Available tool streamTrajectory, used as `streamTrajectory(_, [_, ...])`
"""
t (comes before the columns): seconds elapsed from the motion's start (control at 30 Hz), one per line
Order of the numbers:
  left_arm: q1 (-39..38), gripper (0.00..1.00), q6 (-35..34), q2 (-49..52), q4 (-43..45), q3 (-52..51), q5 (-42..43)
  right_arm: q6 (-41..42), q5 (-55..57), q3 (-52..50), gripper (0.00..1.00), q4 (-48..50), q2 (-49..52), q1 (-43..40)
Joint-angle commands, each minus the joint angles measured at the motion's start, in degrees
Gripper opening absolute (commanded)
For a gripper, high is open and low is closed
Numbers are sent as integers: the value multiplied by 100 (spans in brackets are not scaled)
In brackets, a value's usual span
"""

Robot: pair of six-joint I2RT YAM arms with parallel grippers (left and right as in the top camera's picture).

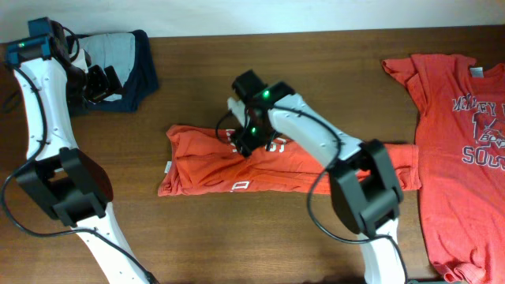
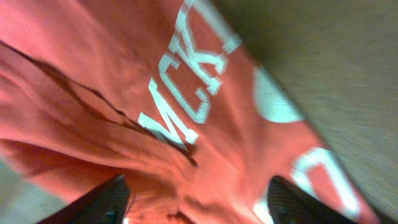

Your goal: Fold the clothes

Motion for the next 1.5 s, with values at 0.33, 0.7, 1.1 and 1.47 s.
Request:
streamTrajectory(0.33, [4, 99, 9, -125, 1193, 72, -22, 101, 98, 422, 99, -1121, -1056, -2505])
streamTrajectory(0.7, [-192, 99, 120, -105, 424, -153, 1521, 101, 98, 422, 99, -1117, -1056, -3886])
streamTrajectory(1.1, [-1552, 0, 852, -105, -1047, -664, 1493, 101, 98, 422, 99, -1117, -1056, -4387])
streamTrajectory(1.47, [-2321, 0, 942, -107, -1558, -1602, 960, 101, 98, 422, 99, -1117, -1056, -4382])
